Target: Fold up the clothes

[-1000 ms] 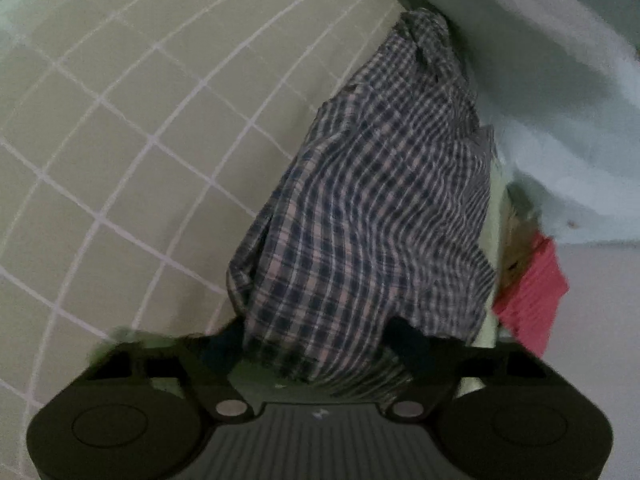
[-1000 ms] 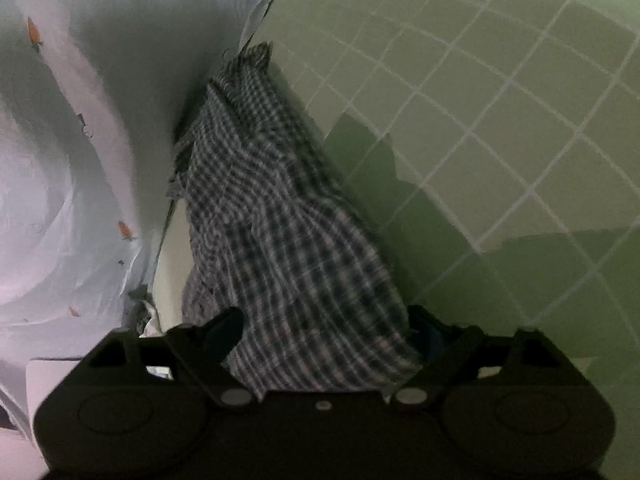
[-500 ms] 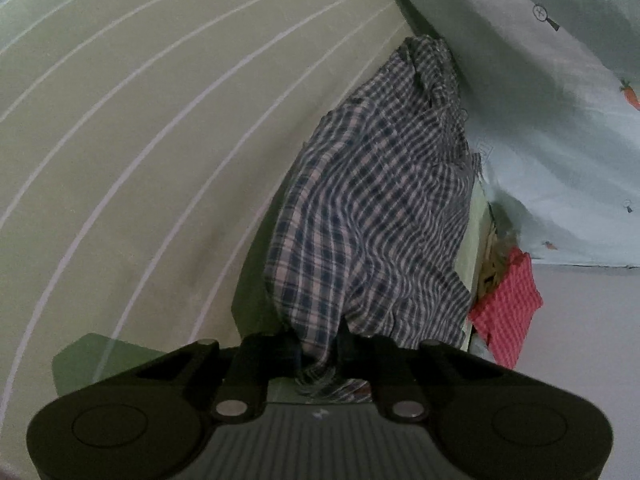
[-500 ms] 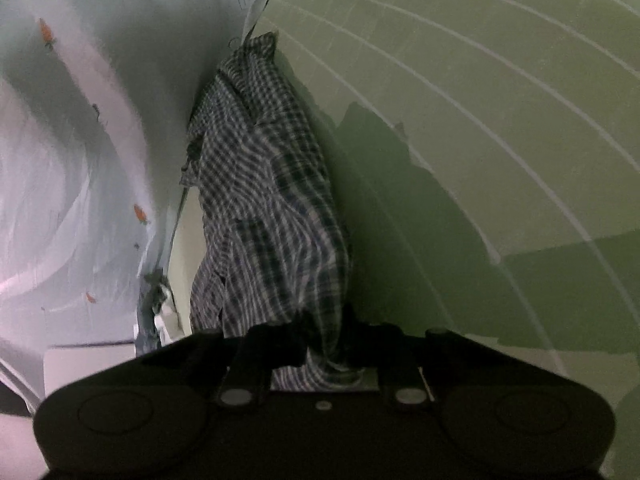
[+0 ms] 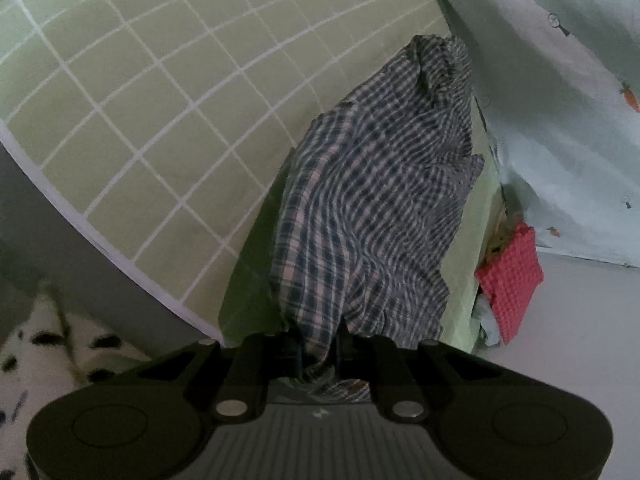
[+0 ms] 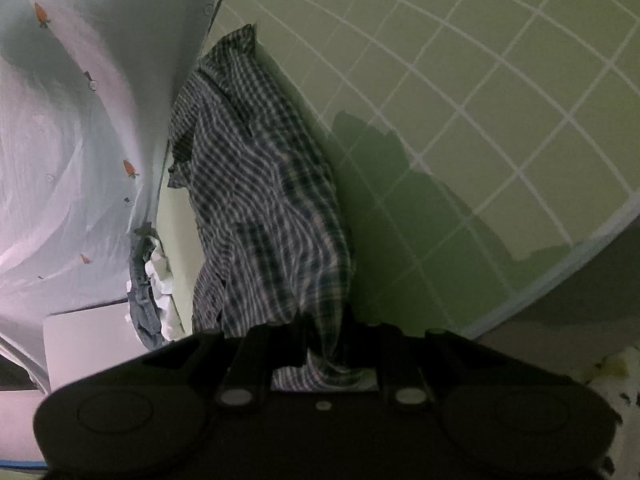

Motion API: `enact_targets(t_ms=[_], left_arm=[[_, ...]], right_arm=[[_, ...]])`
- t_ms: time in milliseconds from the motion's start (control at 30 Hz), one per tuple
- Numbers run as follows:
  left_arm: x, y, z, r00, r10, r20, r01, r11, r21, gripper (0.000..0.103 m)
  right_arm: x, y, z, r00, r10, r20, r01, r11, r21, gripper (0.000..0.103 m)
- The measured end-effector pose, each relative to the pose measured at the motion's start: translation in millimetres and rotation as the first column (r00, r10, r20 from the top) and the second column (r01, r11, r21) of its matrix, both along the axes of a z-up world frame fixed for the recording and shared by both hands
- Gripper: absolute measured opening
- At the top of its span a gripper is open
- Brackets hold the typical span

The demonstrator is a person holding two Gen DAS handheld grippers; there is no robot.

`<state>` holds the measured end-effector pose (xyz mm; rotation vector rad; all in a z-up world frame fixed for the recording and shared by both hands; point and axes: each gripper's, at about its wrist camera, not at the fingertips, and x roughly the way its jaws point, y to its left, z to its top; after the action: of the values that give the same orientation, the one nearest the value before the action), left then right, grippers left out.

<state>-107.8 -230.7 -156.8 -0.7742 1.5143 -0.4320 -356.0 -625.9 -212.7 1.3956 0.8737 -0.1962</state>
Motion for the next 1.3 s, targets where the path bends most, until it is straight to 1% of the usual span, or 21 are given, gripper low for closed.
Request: enact_targets(t_ms=[100, 167, 200, 267, 367, 433, 467, 533, 667, 867, 967, 1033, 1067, 1100, 1133, 1167, 1200, 1233, 1267, 1300], left_arm=[[10.0, -3.1, 6.2, 1.000, -0.009, -0.001, 0.009, 1.000, -0.004, 0.014], [18.4, -5.0, 9.2, 0.999, -0.005, -0.033, 0.004, 1.000, -0.024, 0.013], [24.3, -6.1, 10.2, 0.998, 0.005, -0.058, -0.008, 0.999, -0.051, 0.013], [31.9, -10.1, 14.0, 0.995, 0.029, -0.090, -0.038, 0.994, -0.107, 0.013], [45.4, -14.3, 22.4, 0.991, 0.058, -0.121, -0.079, 0.982, -0.171, 0.013], [59.6, -20.8, 27.4, 0.989, 0.069, -0.130, -0.095, 0.973, -0.208, 0.013], [66.6, -24.0, 30.0, 0.988, 0.074, -0.134, -0.104, 0.968, -0.226, 0.014], [79.7, -31.8, 35.2, 0.990, 0.079, -0.115, -0.104, 0.967, -0.232, 0.014], [115.1, -49.1, 43.5, 0.993, 0.089, -0.078, -0.106, 0.963, -0.249, 0.014], [172.7, -81.5, 50.4, 0.996, 0.069, -0.060, -0.083, 0.959, -0.271, 0.014], [209.9, -104.5, 46.7, 0.997, 0.055, -0.055, -0.068, 0.958, -0.278, 0.014], [234.1, -118.2, 40.7, 0.997, 0.049, -0.054, -0.063, 0.956, -0.285, 0.014], [244.7, -123.1, 38.1, 0.997, 0.052, -0.054, -0.065, 0.954, -0.292, 0.015], [256.0, -129.8, 35.8, 0.997, 0.061, -0.046, -0.072, 0.952, -0.299, 0.018], [268.6, -136.9, 33.5, 0.996, 0.080, -0.031, -0.085, 0.950, -0.299, 0.026], [277.6, -141.0, 32.7, 0.995, 0.101, -0.013, -0.100, 0.952, -0.289, 0.038], [285.2, -143.6, 33.3, 0.993, 0.118, 0.010, -0.110, 0.955, -0.275, 0.044], [292.2, -145.4, 35.9, 0.991, 0.129, 0.045, -0.114, 0.961, -0.253, 0.057], [295.8, -145.0, 39.7, 0.987, 0.138, 0.084, -0.114, 0.964, -0.239, 0.063], [296.9, -142.7, 43.8, 0.981, 0.141, 0.132, -0.108, 0.967, -0.233, 0.064]], right_arm=[[0.5, -3.5, 4.9, 1.000, -0.007, 0.023, 0.007, 1.000, -0.006, 0.014], [1.1, -8.8, 10.0, 0.999, -0.019, 0.048, 0.020, 1.000, -0.006, 0.014], [1.8, -12.8, 11.9, 0.997, -0.036, 0.063, 0.035, 0.999, 0.006, 0.014], [3.2, -21.9, 13.9, 0.992, -0.081, 0.094, 0.076, 0.996, 0.055, 0.014], [11.5, -36.9, 19.9, 0.976, -0.161, 0.144, 0.139, 0.978, 0.154, 0.014], [22.4, -44.3, 27.8, 0.968, -0.185, 0.168, 0.157, 0.973, 0.169, 0.014], [29.1, -47.1, 32.2, 0.966, -0.188, 0.180, 0.158, 0.973, 0.165, 0.014], [45.0, -54.0, 39.8, 0.961, -0.188, 0.203, 0.156, 0.974, 0.162, 0.014], [77.3, -67.8, 42.2, 0.950, -0.205, 0.234, 0.163, 0.969, 0.187, 0.014], [133.7, -97.6, 33.8, 0.935, -0.268, 0.234, 0.211, 0.947, 0.242, 0.014], [168.3, -114.1, 25.1, 0.924, -0.306, 0.230, 0.239, 0.930, 0.278, 0.016], [189.1, -126.5, 19.7, 0.920, -0.320, 0.227, 0.252, 0.926, 0.283, 0.018], [198.1, -132.5, 18.0, 0.919, -0.321, 0.229, 0.256, 0.928, 0.271, 0.020], [208.4, -138.6, 17.8, 0.918, -0.320, 0.234, 0.263, 0.933, 0.247, 0.025], [218.1, -143.8, 18.6, 0.915, -0.324, 0.239, 0.273, 0.936, 0.223, 0.030], [225.8, -148.0, 19.8, 0.911, -0.330, 0.248, 0.285, 0.937, 0.201, 0.045], [231.7, -151.6, 22.6, 0.905, -0.335, 0.262, 0.298, 0.939, 0.171, 0.059], [236.3, -154.9, 26.5, 0.899, -0.339, 0.278, 0.313, 0.940, 0.136, 0.060], [239.6, -156.8, 31.6, 0.893, -0.337, 0.297, 0.326, 0.941, 0.089, 0.061], [240.6, -157.0, 37.3, 0.893, -0.321, 0.316, 0.329, 0.944, 0.029, 0.063]])
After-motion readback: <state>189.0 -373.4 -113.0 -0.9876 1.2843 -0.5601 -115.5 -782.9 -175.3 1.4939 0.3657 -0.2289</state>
